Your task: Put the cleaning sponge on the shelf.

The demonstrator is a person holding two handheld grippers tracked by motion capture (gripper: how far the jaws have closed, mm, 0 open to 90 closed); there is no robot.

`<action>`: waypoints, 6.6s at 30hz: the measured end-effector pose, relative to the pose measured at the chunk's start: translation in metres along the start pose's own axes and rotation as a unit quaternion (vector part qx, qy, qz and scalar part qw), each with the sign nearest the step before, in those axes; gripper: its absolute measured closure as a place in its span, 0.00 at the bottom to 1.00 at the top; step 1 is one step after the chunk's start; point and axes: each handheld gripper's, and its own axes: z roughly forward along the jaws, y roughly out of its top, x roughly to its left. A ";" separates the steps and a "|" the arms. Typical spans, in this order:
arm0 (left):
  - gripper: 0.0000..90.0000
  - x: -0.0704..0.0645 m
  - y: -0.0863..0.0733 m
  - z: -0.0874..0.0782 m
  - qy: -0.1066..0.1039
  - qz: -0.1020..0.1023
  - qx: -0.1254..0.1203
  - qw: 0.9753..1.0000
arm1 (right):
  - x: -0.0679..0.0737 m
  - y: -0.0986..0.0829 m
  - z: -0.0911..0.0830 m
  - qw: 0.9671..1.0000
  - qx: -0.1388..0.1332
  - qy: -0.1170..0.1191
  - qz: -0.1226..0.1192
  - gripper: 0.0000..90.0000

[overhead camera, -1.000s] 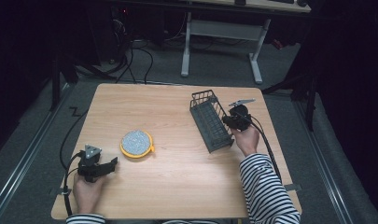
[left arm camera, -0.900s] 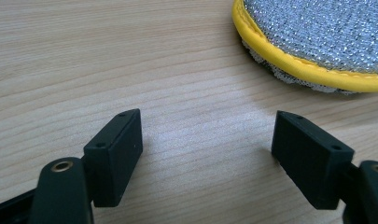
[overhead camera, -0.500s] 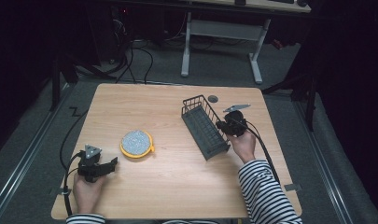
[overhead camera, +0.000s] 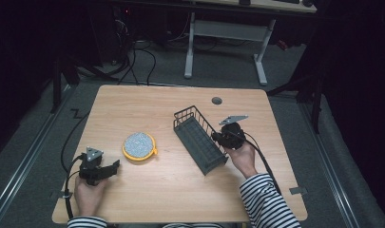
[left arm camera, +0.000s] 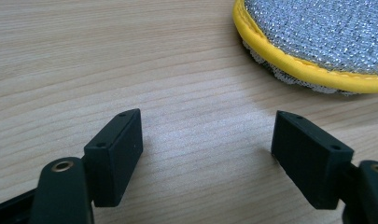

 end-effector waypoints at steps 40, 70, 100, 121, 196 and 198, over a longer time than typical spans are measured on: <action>0.29 -0.001 0.000 0.000 0.003 0.000 0.001 1.000 | -0.037 -0.061 -0.081 0.988 -0.115 -0.026 0.096 0.55; 0.30 0.011 0.016 -0.022 -0.071 -0.045 -0.026 0.996 | -0.052 -0.148 -0.047 0.981 -0.030 -0.149 0.124 0.45; 0.46 -0.015 0.088 0.042 -0.081 -0.031 0.089 0.992 | -0.049 -0.147 -0.046 0.982 -0.026 -0.148 0.116 0.41; 0.88 -0.021 0.079 0.043 -0.082 -0.028 0.066 0.994 | -0.049 -0.147 -0.046 0.982 -0.026 -0.147 0.116 0.41; 0.90 -0.154 0.228 0.064 -0.247 0.091 -0.002 0.965 | -0.049 -0.147 -0.046 0.982 -0.026 -0.146 0.115 0.40; 0.90 -0.155 0.227 0.066 -0.243 0.095 -0.004 0.965 | -0.049 -0.147 -0.046 0.982 -0.026 -0.146 0.115 0.40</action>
